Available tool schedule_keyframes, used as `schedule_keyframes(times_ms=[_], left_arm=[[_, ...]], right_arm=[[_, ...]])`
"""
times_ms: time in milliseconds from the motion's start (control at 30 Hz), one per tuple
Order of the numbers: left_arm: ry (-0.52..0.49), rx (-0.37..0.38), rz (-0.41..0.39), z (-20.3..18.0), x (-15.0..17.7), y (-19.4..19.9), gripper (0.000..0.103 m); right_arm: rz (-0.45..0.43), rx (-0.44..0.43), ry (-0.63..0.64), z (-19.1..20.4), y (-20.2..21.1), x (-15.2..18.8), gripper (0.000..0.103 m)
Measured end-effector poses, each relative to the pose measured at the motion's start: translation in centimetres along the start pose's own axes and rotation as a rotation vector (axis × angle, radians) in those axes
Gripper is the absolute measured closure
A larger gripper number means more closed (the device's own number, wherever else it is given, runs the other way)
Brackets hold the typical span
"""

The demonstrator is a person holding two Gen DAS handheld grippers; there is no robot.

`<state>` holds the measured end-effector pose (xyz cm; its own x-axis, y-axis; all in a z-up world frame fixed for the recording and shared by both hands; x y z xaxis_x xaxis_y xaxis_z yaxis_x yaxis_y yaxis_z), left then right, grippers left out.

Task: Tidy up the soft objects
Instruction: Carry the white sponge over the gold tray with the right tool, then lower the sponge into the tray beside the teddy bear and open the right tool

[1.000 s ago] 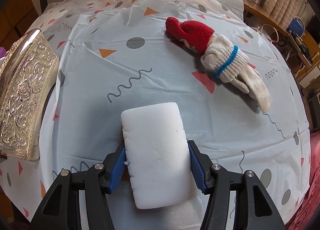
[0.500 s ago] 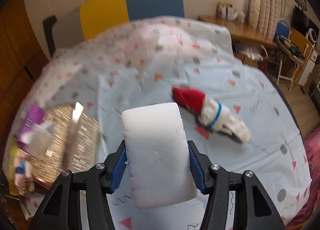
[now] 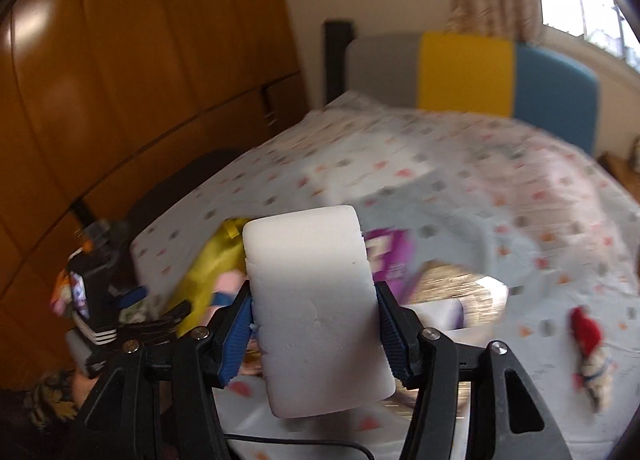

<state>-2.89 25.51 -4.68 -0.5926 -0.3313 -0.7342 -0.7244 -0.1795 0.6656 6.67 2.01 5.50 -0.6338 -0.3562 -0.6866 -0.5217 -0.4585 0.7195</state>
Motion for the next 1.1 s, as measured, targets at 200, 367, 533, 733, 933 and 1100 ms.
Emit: schedule_keyframes(times_ms=[200,367,533,733,933,1100], left_arm=[[0.027,-0.014,-0.005,1.7,0.1,0.2,0.0],[0.022,-0.015,-0.005,1.8,0.3,0.4,0.0],[0.021,-0.008,0.007,1.9,0.5,0.2,0.0],[0.026,0.004,0.022,1.7,0.8,-0.1,0.0],[0.026,0.006,0.026,1.6,0.8,-0.1,0.0],[0.026,0.004,0.031,1.5,0.9,-0.1,0.0]], right_arm=[[0.184,-0.044,0.009,4.5,-9.3,1.0,0.045],[0.212,-0.001,0.002,5.5,-14.5,1.3,0.045],[0.284,0.013,-0.017,5.5,-18.5,2.6,0.042],[0.253,0.037,0.004,6.0,-18.7,3.0,0.04],[0.233,0.058,0.0,6.0,-18.6,3.3,0.04],[0.212,0.072,0.005,5.8,-17.3,3.3,0.035]])
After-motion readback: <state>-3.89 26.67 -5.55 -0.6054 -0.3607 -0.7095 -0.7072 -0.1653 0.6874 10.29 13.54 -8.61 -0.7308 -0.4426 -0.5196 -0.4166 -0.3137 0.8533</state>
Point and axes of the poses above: each gripper's, at about its wrist camera, not at the fingertips, and y roughly against the way its jaws point, z to its left, x to its underside, the point moved 2 cm from there along -y, roughly the way its jaws point, and after that the axes turned 9 degrees about x, right-handed, at the moved point
